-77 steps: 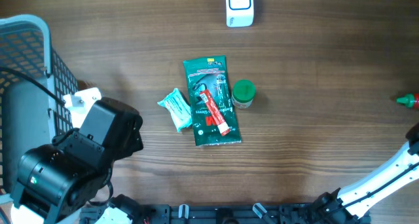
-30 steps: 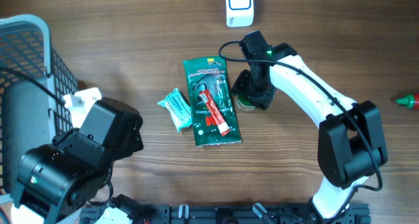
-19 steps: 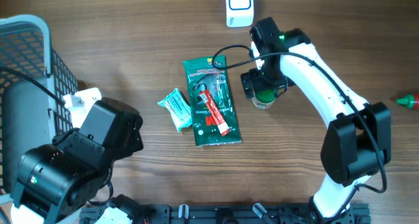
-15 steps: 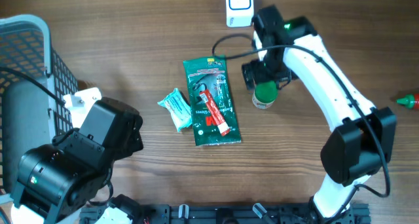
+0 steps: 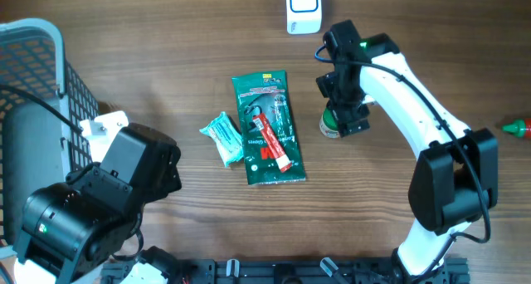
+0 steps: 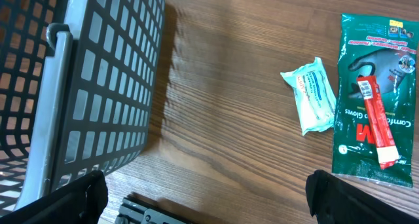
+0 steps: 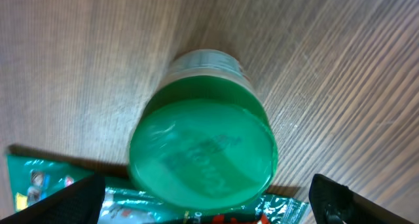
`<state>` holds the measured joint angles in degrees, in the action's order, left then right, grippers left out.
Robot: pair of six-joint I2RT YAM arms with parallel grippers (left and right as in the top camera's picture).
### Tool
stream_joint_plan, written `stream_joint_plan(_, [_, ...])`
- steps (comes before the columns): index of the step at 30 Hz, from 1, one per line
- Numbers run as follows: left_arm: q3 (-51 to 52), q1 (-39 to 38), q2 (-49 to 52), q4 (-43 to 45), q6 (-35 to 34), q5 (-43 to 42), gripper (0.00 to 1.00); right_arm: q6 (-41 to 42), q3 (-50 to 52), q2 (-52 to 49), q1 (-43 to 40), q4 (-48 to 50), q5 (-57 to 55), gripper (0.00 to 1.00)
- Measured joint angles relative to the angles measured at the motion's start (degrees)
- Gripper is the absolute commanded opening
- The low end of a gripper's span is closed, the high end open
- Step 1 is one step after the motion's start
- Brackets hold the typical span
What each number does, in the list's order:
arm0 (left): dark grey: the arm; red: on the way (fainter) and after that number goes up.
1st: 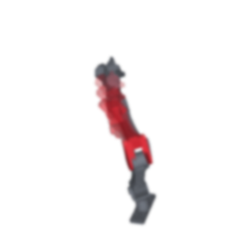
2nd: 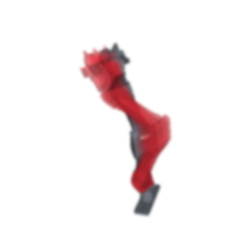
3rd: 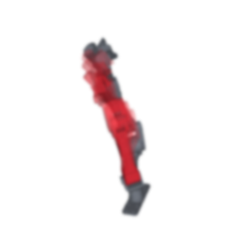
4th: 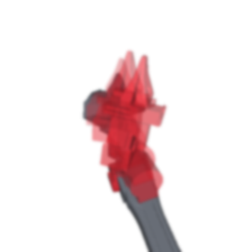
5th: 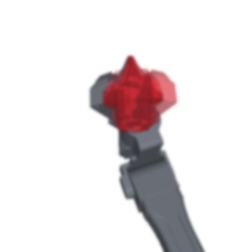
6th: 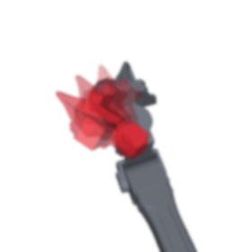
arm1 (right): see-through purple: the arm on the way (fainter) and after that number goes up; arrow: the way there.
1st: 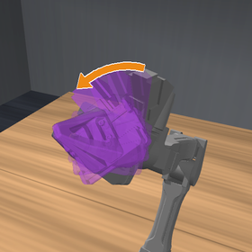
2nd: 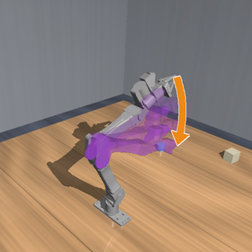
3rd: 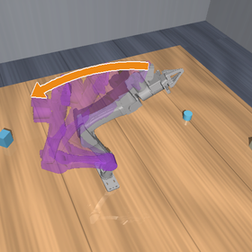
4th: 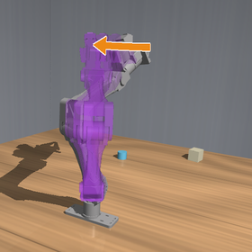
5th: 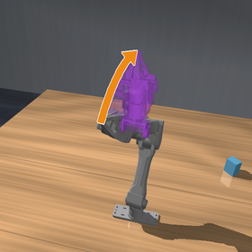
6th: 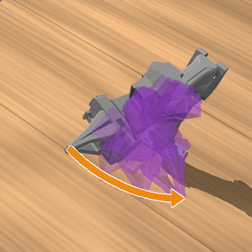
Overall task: Scan the item barcode
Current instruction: 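Reach the right gripper down to the green-capped jar and grasp it, then lift the green-capped jar with the right gripper to the scanner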
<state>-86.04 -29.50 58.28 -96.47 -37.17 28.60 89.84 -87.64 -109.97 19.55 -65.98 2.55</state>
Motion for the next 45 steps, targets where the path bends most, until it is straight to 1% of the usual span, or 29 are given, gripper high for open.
stream_joint_plan(2, [0.0,0.0,0.0,0.0,0.0,0.0,1.0,1.8,2.3,0.0,0.0,1.7,0.3,0.86])
stream_joint_plan(3, [0.0,0.0,0.0,0.0,0.0,0.0,1.0,2.3,3.1,0.0,0.0,1.9,0.0,0.79])
stream_joint_plan(5, [0.0,0.0,0.0,0.0,0.0,0.0,1.0,2.6,3.3,0.0,0.0,1.8,-0.7,0.77])
stream_joint_plan(7, [0.0,0.0,0.0,0.0,0.0,0.0,1.0,0.9,3.3,0.0,0.0,2.1,-1.1,0.76])
stream_joint_plan(9, [0.0,0.0,0.0,0.0,0.0,0.0,1.0,-3.1,3.3,0.0,0.0,3.2,-1.3,0.69])
stream_joint_plan(11, [0.0,0.0,0.0,0.0,0.0,0.0,1.0,-11.5,3.3,0.0,0.0,5.7,-1.1,0.69])
stream_joint_plan(13, [0.0,0.0,0.0,0.0,0.0,0.0,1.0,-23.8,3.3,0.0,-0.1,7.7,0.1,0.7])
stream_joint_plan(15, [0.0,0.0,0.0,0.0,0.0,0.0,1.0,-39.3,3.3,0.0,-0.1,7.2,1.9,0.8])
stream_joint_plan(16, [0.0,0.0,0.0,0.0,0.0,0.0,1.0,-45.4,3.3,0.0,-0.1,6.7,2.4,0.85])
stream_joint_plan(17, [0.0,0.0,0.0,0.0,0.0,0.0,1.0,-50.8,3.3,0.0,-0.1,6.3,2.9,0.85])
stream_joint_plan(18, [0.0,0.0,0.0,0.0,0.0,0.0,1.0,-54.5,3.3,0.0,-0.1,6.0,3.1,0.87])
stream_joint_plan(19, [0.0,0.0,0.0,0.0,0.0,0.0,1.0,-59.6,3.3,0.0,-0.1,5.6,3.5,0.98])
stream_joint_plan(20, [0.0,0.0,0.0,0.0,0.0,0.0,1.0,-63.1,3.3,0.0,-0.1,5.5,3.5,1.0])
stream_joint_plan(22, [0.0,0.0,0.0,0.0,0.0,0.0,1.0,-66.6,2.4,0.0,-0.1,4.5,3.9,1.0])
stream_joint_plan(25, [0.0,0.0,0.0,0.0,0.0,0.0,1.0,-64.7,-1.6,0.0,-0.1,2.9,3.9,1.0])
stream_joint_plan(29, [0.0,0.0,0.0,0.0,0.0,0.0,1.0,-56.1,-3.7,0.0,-0.1,2.5,3.8,1.0])
stream_joint_plan(32, [0.0,0.0,0.0,0.0,0.0,0.0,1.0,-51.6,-3.7,-0.3,-0.1,1.7,2.9,0.99])
stream_joint_plan(35, [0.0,0.0,0.0,0.0,0.0,0.0,1.0,-48.7,-3.6,-2.5,-0.1,1.7,1.8,0.94])
stream_joint_plan(37, [0.0,0.0,0.0,0.0,0.0,0.0,1.0,-47.6,-3.4,-5.1,-0.1,2.3,1.4,0.87])
stream_joint_plan(39, [0.0,0.0,0.0,0.0,0.0,0.0,1.0,-47.0,-3.0,-7.6,-0.1,2.8,1.3,0.85])
stream_joint_plan(41, [0.0,0.0,0.0,0.0,0.0,0.0,1.0,-46.3,-2.6,-9.2,-0.1,2.9,1.2,0.81])
stream_joint_plan(43, [0.0,0.0,0.0,0.0,0.0,0.0,1.0,-45.7,-2.6,-9.8,-0.2,3.2,1.2,0.75])
stream_joint_plan(45, [0.0,0.0,0.0,0.0,0.0,0.0,1.0,-44.8,-2.6,-9.8,-0.2,3.3,1.3,0.73])
